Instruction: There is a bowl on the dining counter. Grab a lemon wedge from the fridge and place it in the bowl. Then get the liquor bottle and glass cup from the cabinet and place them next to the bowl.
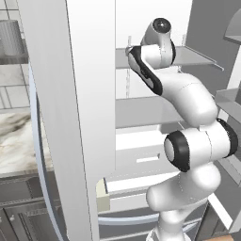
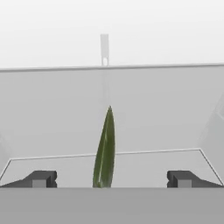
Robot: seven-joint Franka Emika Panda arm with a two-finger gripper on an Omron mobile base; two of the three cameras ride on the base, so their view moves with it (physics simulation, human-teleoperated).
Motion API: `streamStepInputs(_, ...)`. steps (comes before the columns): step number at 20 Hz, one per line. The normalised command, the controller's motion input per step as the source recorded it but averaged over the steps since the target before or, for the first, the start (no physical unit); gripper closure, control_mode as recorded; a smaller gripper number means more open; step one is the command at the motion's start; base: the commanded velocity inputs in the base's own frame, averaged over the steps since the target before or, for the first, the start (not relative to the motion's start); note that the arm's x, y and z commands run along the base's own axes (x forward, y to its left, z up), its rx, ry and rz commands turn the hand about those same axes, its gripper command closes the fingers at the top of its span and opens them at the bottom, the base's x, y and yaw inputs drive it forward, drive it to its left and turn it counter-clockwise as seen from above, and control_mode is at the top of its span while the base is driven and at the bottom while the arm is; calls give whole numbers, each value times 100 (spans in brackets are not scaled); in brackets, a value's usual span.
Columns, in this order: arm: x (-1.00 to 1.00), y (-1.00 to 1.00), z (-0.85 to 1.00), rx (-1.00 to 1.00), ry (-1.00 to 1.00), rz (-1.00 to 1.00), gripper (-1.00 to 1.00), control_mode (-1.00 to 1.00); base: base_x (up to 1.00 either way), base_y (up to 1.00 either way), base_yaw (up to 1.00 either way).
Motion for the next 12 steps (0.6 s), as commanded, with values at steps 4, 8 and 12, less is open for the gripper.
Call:
streamStepInputs(4,32,0,-4,0,1,0,-100,-100,0,0,0)
streamStepInputs(8,31,0,-5,0,0,0,-100,-100,0,0,0)
streamStepInputs(12,31,0,-11,0,0,0,-100,-100,0,0,0)
